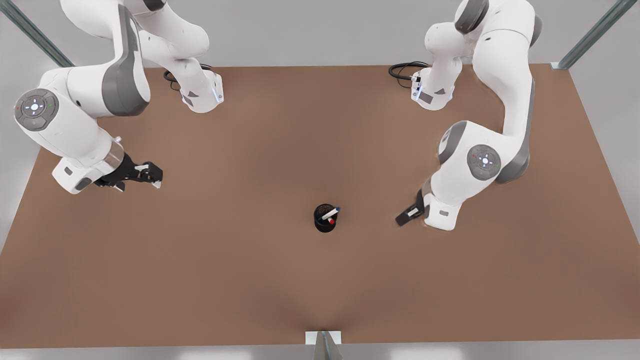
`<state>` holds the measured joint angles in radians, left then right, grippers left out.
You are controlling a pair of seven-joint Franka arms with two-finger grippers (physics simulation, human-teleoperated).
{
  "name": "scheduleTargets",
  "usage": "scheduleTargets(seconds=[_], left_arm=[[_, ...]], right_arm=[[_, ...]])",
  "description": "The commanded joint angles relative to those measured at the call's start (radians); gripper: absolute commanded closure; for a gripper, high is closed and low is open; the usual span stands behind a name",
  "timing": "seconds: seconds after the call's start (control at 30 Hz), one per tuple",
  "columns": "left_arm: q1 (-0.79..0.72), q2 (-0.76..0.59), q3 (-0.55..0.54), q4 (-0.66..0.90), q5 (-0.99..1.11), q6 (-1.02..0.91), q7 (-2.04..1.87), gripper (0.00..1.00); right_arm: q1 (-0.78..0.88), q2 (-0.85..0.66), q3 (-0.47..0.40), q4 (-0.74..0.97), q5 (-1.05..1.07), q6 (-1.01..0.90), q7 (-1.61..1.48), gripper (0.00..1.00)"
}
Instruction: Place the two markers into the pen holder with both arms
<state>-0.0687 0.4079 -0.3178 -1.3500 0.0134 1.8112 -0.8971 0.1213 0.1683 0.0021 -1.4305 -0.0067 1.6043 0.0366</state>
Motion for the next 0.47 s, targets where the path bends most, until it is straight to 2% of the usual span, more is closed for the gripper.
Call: scheduleTargets(seconds=[0.0, 0.07, 0.1, 0.13, 0.43], left_arm=[[0.023, -0.067, 0.008, 0.002, 0.066, -0.386, 0.48, 0.0], [0.04, -0.09, 0.008, 0.037, 0.066, -0.394, 0.565, 0.0], [-0.028, -0.181, 0.135, 0.005, 0.053, -0.391, 0.71, 0.0], [-0.039, -0.219, 0.167, -0.02, 0.042, -0.389, 0.789, 0.0], [-0.033, -0.181, 0.166, -0.008, 0.053, -0.391, 0.905, 0.0]], right_arm=[[-0.002, -0.001, 0.001, 0.001, 0.001, -0.001, 0.101, 0.0], [-0.003, -0.001, 0.001, 0.001, 0.001, -0.001, 0.098, 0.0], [-0.003, -0.001, 0.001, 0.001, 0.001, -0.001, 0.097, 0.0], [-0.003, -0.001, -0.001, 0.001, 0.001, -0.001, 0.095, 0.0], [-0.005, -0.001, -0.001, 0.001, 0.001, -0.001, 0.094, 0.0]])
